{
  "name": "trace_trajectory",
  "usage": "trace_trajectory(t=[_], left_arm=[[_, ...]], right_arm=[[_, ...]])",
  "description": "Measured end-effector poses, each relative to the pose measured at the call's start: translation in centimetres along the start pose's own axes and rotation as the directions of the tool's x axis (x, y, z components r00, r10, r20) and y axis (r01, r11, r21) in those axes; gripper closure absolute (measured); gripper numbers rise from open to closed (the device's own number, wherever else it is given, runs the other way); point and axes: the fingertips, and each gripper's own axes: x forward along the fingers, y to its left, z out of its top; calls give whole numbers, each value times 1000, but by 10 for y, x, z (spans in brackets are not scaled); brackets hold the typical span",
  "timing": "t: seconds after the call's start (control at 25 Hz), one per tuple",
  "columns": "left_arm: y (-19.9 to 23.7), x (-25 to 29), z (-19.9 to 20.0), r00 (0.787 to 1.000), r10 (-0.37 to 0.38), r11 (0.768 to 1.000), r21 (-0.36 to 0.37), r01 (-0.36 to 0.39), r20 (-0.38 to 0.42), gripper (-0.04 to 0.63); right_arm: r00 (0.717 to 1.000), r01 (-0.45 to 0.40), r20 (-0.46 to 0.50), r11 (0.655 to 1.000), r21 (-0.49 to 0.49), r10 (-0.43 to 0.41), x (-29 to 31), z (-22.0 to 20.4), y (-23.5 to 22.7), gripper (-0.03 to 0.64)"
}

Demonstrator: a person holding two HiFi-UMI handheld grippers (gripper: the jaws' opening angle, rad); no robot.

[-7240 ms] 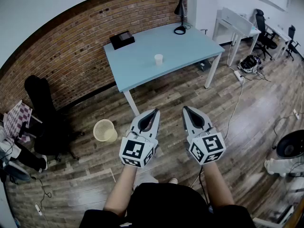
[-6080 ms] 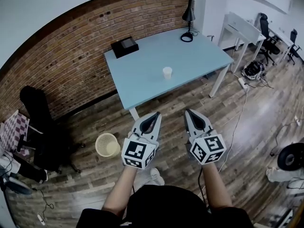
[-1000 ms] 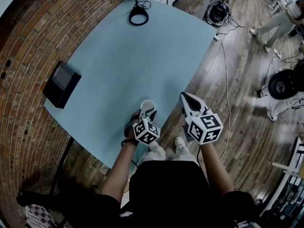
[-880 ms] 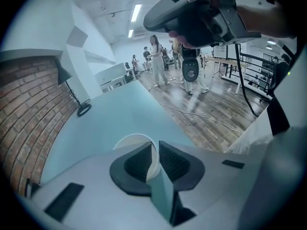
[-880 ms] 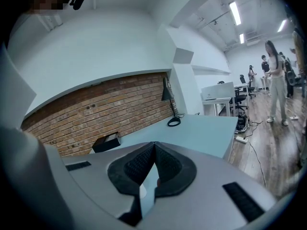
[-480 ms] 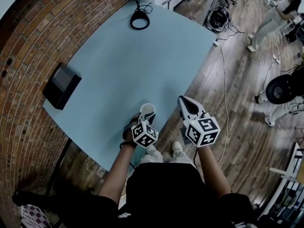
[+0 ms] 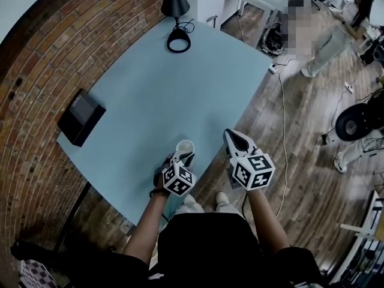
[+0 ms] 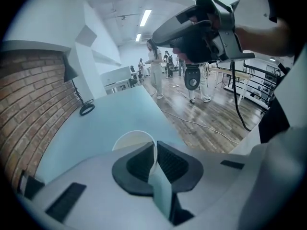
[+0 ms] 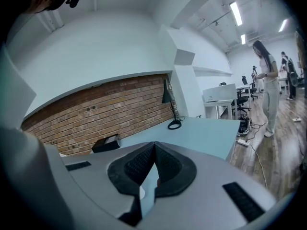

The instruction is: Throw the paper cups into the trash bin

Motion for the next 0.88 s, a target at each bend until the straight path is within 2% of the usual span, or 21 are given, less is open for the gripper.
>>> trace_trajectory(t=[0.2,0.44,0.76,0.88], left_arm=[[5,-8,5,999,35,998,-43,-35,6,563],[16,-27,23,994,87,989,-126,-78,68,563],[25,-65,58,970,165,956,-272,-112,181,563],[28,-84,71,953,203,940,-318,-126,223,564]], right_arm=[[1000,-29,-7,999,-30,29,2,7,0,623],[997,-71,-14,996,-50,70,6,12,4,623],[990,-141,-13,987,-77,140,7,23,11,623],[986,-169,-11,981,-97,168,6,27,18,623]])
